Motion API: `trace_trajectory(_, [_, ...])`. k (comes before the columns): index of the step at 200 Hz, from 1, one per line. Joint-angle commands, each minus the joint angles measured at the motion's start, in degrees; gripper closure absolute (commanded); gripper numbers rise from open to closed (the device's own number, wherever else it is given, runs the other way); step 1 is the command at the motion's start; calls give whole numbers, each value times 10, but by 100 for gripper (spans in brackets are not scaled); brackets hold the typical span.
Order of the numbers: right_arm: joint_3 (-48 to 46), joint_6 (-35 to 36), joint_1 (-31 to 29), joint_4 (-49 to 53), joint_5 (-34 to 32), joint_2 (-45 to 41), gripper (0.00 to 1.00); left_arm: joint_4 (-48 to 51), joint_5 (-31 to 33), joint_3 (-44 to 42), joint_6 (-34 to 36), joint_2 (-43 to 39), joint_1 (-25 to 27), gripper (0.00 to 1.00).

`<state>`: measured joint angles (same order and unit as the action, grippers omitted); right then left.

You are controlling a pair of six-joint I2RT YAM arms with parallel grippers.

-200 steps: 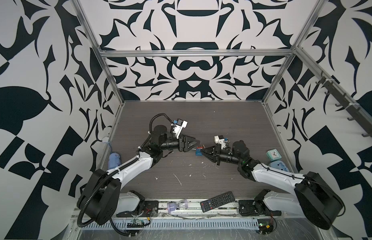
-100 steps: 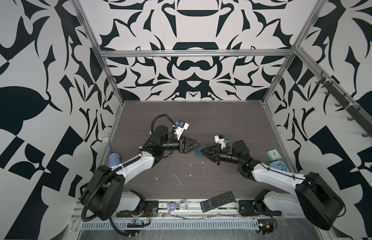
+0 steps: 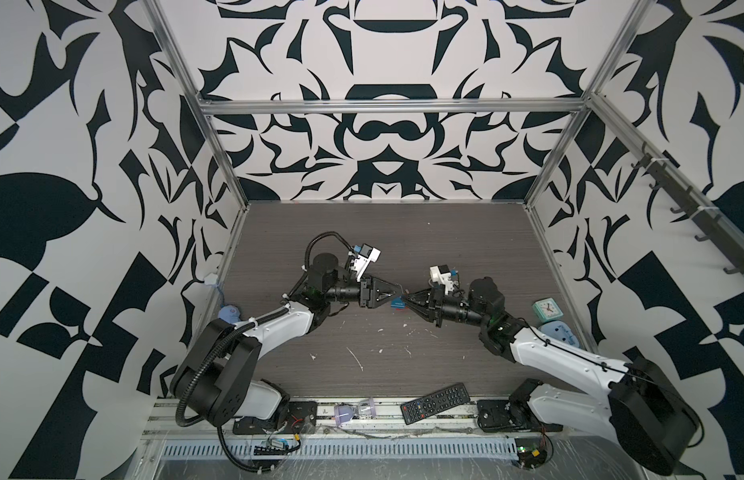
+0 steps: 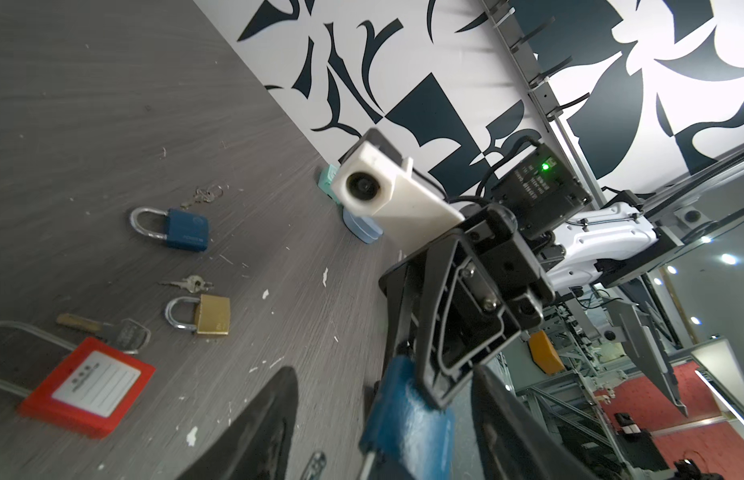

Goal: Lock with the key

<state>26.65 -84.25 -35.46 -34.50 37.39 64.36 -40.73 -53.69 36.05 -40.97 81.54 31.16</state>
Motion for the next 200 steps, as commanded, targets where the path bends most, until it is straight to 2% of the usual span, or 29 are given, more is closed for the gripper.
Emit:
trace_trajectory(1, [35,20,-1,-20,10,-17,100,-57,-23,-11,-31,7,2,36])
trace_trajectory(38, [44,51,6,6,14,-11,100,-114,-27,-26,-84,-1,2,43])
trace_trajectory(68, [40,59,13,-1,12,-5,100,-115,-34,-27,-98,-13,2,55])
trace_trajectory(103, [55,88,14,21,12,-9,100,-105,-35,-27,-102,-28,2,60])
trace_trajectory(139, [72,142,14,65,8,-17,100,-107,-43,-16,-121,-18,4,71])
trace_trajectory(181, [67,157,14,54,-2,-13,100,-138,-45,-14,-161,-14,7,90])
trace_trajectory(190, [66,158,14,50,-1,-12,100,-159,-42,-18,-177,-14,7,100])
trace_trajectory(200, [65,158,14,46,-2,-11,100,-182,-37,-23,-197,-11,7,100])
